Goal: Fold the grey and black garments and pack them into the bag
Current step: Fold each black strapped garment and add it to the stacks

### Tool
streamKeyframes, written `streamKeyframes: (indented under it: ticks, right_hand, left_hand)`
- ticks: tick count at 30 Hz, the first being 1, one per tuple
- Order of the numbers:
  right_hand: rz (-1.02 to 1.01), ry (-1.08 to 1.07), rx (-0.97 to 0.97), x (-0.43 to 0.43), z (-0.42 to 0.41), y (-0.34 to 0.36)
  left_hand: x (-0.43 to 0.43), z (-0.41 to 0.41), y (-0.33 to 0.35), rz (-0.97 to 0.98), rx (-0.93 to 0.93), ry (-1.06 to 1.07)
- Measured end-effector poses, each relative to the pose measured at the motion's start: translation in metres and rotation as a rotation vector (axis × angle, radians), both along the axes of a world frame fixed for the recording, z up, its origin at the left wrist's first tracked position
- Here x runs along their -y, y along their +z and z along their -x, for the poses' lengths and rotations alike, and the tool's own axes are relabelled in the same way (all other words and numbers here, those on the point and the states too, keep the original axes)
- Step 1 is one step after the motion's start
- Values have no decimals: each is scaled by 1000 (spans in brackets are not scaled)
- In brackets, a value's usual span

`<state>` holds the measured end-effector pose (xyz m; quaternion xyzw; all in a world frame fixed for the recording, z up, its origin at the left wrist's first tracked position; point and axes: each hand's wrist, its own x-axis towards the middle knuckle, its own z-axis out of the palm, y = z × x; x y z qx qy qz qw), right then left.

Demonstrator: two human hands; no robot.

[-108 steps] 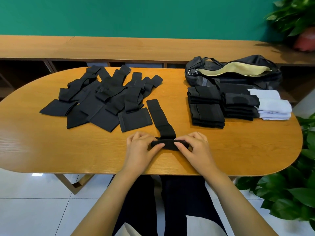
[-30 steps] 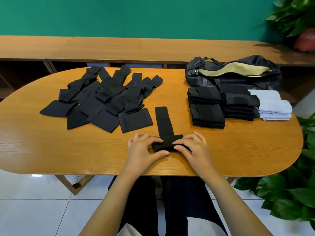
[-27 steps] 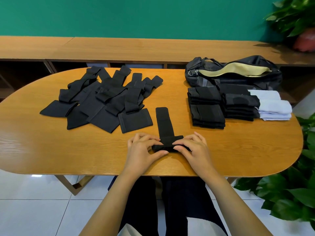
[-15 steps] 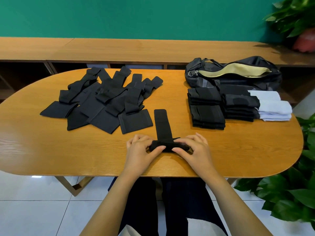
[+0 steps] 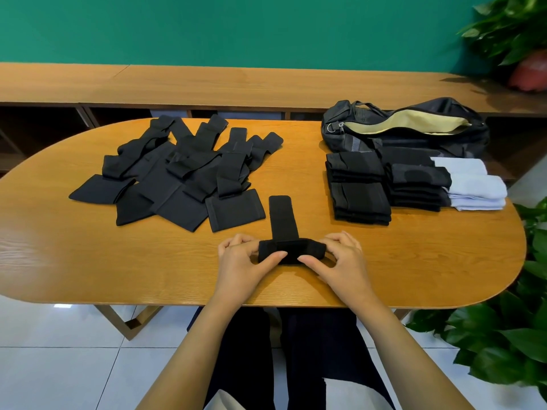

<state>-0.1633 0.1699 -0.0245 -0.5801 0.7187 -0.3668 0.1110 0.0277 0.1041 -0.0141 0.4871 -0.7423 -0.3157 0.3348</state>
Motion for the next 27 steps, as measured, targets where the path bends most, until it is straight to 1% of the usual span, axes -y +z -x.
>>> streamKeyframes:
  ticks: [4,8,14,19,24,27]
  right_hand:
    - [43,-9,24,-1,0,3]
    - [43,-14,49,1,3,0]
    - [-46,-26,8,2,2,3]
    - [-7,-74,48,2,5,-1]
    - [-1,-89,35,1,4,1]
    - [47,-82,8,-1,3,4]
  left_hand:
    - [0,-1,0,54,-24,-18]
    - [1,-1,-4,136,-11,-23]
    - [6,-1,-11,118,13,58]
    - [5,0,-9,183,25,98]
    - [6,-1,-10,152,17,116]
    - [6,0,-9,150,21,115]
